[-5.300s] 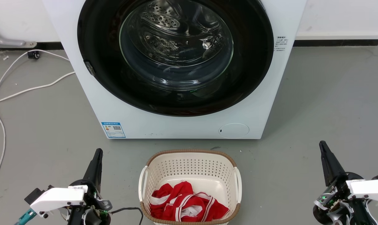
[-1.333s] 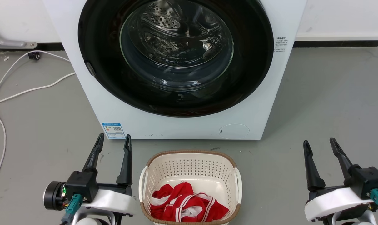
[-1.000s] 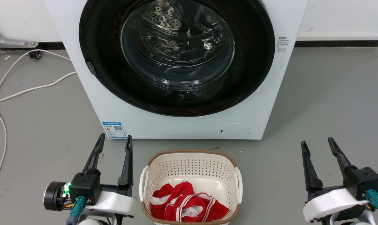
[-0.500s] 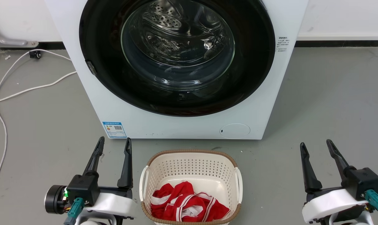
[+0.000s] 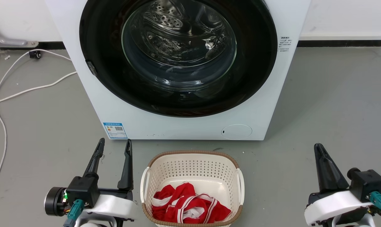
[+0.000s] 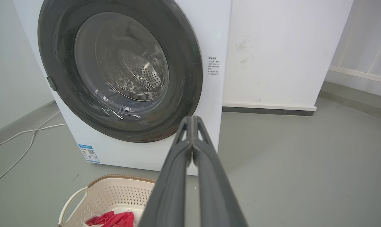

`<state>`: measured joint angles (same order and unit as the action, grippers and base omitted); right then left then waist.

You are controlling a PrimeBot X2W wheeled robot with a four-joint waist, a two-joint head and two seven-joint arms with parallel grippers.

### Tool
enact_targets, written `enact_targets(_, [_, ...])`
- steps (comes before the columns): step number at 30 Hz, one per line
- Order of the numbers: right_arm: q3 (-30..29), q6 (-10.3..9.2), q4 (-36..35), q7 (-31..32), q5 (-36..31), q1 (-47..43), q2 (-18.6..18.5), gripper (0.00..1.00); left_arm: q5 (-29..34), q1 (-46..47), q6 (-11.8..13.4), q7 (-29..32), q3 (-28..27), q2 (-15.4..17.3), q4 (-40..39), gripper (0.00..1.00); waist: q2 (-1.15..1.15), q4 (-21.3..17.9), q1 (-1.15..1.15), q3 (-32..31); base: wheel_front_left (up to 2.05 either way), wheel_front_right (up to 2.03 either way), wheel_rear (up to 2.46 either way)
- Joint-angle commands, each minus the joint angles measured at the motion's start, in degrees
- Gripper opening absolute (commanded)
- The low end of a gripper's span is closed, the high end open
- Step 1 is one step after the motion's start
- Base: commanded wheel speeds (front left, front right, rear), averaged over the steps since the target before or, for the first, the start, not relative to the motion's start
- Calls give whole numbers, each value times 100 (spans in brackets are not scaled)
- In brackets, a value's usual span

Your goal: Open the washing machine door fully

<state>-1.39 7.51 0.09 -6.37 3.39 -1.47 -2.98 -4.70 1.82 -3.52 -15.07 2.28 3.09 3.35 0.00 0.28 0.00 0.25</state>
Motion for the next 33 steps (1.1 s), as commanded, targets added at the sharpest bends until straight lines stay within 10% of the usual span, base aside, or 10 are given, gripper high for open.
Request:
enact_targets(1, [3, -3, 9, -32, 34, -21, 19, 0, 23, -29, -10, -15, -9, -7, -4, 100, 0, -3, 0, 2, 0, 0, 0])
enact_targets(4, [-5, -4, 16, -94, 246, 0, 19, 0, 27, -29, -21, -15, -16, -10, -3, 100, 0, -9, 0, 10, 0, 0, 0])
enact_targets(23, [-313, -2, 1685, -314, 8343, 1646, 14, 0, -56, 206, 2, -15, -93, -22, -68, 100, 0, -84, 0, 266, 0, 0, 0])
enact_targets(33, [-491, -2, 2847, 271, 9077, 3687, -469, 0, 5, 570, -108, -15, -137, -22, -179, 100, 0, 7, 0, 791, 0, 0, 0])
